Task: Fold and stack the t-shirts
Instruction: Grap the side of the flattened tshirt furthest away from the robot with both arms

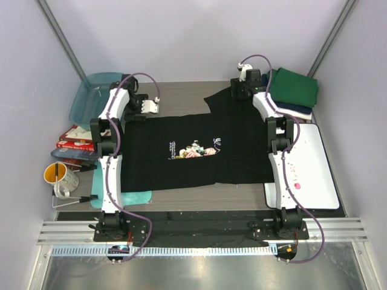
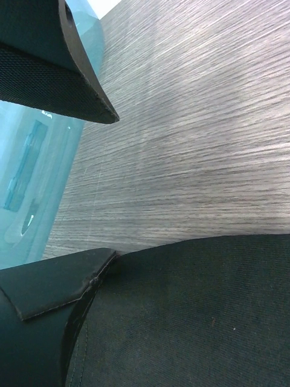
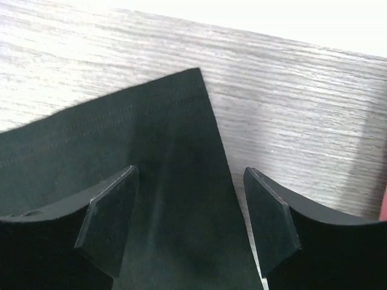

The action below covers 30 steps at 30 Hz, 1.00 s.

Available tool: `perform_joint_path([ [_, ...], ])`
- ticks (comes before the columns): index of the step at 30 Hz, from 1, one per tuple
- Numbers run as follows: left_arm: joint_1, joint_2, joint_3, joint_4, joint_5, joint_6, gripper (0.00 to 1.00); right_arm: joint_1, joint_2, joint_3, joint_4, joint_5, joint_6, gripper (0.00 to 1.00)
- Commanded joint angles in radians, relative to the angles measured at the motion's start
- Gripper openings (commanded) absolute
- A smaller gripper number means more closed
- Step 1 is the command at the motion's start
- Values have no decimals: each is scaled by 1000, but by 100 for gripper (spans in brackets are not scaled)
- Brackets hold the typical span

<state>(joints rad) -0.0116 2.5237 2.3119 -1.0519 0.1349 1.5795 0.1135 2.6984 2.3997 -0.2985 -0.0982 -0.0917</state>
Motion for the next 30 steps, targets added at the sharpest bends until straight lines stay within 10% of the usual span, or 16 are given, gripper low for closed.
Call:
perform_joint_path([
  [1,1,6,-34,-69,0,-9,85,-8,24,44,64,-5,90,76],
  [14,-22,10,-25,-158,-43,-24,92,-11,35,47,75,-17,141,76],
  [24,-40,30,-60,427,-236,-199,93,-6,28,41,62,-43,162,75],
  [30,-44,40,79,215,-138,-224,92,-3,28,41,61,-49,152,74],
])
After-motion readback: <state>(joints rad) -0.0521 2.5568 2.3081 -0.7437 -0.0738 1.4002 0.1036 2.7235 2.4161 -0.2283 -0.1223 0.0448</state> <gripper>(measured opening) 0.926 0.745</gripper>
